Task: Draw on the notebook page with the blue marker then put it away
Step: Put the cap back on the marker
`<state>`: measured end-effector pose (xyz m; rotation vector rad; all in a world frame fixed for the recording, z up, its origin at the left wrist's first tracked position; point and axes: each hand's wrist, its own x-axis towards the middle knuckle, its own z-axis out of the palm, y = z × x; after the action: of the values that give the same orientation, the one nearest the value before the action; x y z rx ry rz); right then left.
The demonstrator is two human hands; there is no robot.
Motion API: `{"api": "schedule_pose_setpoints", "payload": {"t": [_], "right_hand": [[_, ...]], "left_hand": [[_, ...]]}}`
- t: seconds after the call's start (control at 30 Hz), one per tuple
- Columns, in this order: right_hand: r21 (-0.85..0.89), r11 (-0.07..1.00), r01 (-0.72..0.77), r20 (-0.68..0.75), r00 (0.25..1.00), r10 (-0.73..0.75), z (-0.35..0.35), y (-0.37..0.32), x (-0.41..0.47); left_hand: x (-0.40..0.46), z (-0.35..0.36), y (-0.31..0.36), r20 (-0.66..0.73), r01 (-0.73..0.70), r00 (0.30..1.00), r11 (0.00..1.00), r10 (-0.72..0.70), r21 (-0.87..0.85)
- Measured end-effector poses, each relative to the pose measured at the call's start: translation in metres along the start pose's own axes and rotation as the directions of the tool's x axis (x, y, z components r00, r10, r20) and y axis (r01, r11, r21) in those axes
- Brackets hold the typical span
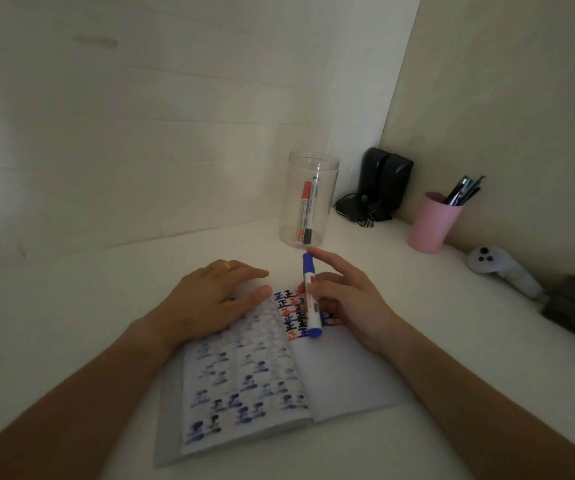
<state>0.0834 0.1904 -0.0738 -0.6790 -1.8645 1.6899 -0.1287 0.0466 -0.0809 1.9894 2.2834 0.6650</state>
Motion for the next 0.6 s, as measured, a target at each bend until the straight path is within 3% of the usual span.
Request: {"api": "schedule_pose_setpoints", "payload": {"t": [0.1,0.17,0.3,0.4,0.47,0.6], "right_hand": [[-0.020,1.000,0.010,-0.094,0.996,-0.012,0.002,-0.023,0.002],[-0.122,0.979,0.165,-0.243,0.951,-0.191,-0.003,-0.057,0.015],[-0.318,0.845,0.430,-0.493,0.686,-0.535,-0.011,-0.122,0.057],[-0.493,0.736,0.464,-0.530,0.510,-0.677,-0.012,-0.151,0.090],[-0.563,0.708,0.426,-0.514,0.491,-0.704,-0.012,-0.158,0.110],[-0.720,0.653,0.233,-0.425,0.596,-0.681,-0.008,-0.143,0.142]], "left_hand": [[-0.004,-0.002,0.000,-0.042,0.016,0.999,0.998,-0.018,-0.057],[-0.003,-0.006,0.002,-0.081,0.026,0.996,0.995,-0.034,-0.093],[-0.008,-0.005,0.002,-0.137,0.032,0.990,0.997,-0.041,-0.070],[-0.009,-0.007,0.003,-0.193,0.036,0.980,0.997,-0.050,-0.074],[-0.006,-0.009,0.005,-0.216,0.036,0.975,0.998,-0.048,-0.058],[-0.002,-0.009,0.003,-0.220,0.035,0.975,0.999,-0.037,-0.015]]}}
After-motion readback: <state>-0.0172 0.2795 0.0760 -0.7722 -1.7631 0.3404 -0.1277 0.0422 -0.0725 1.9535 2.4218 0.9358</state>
